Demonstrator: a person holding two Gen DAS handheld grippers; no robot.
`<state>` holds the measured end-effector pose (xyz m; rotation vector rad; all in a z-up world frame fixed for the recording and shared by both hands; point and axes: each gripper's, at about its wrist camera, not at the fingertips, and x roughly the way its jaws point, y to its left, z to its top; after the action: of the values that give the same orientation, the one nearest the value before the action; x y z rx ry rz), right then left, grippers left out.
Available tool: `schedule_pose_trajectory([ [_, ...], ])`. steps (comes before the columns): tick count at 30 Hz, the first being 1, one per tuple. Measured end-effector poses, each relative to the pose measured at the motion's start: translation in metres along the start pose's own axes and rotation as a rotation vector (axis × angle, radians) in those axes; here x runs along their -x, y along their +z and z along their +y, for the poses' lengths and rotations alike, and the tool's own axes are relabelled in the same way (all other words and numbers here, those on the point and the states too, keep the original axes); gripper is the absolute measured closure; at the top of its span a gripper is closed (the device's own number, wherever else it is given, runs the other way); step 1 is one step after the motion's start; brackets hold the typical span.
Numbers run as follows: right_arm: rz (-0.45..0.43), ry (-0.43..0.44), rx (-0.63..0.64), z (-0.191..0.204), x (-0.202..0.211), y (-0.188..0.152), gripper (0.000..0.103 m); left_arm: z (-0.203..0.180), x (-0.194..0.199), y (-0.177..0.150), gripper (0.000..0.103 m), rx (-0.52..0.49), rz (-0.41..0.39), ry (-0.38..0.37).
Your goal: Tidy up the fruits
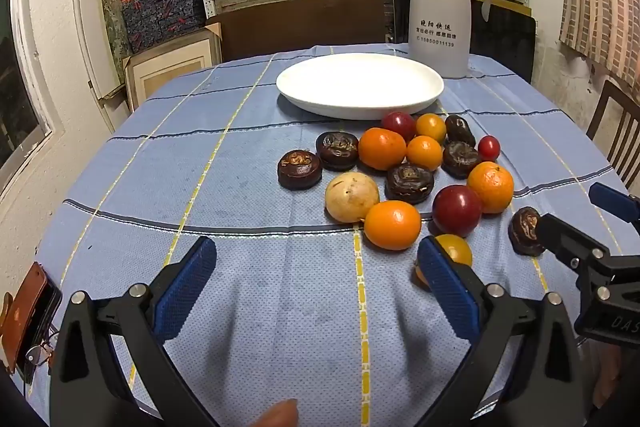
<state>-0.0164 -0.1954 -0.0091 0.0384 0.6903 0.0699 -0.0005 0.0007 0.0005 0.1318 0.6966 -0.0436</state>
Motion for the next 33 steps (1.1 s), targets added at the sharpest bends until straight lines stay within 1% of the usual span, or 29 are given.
schedule_pose_trajectory([
  [33,0.004,0.002,0.0,-0.0004,0.0005,0.0013,0.003,0.0002,-0.0019,-0.0037,0.004,-0.001,0.009,-0.002],
])
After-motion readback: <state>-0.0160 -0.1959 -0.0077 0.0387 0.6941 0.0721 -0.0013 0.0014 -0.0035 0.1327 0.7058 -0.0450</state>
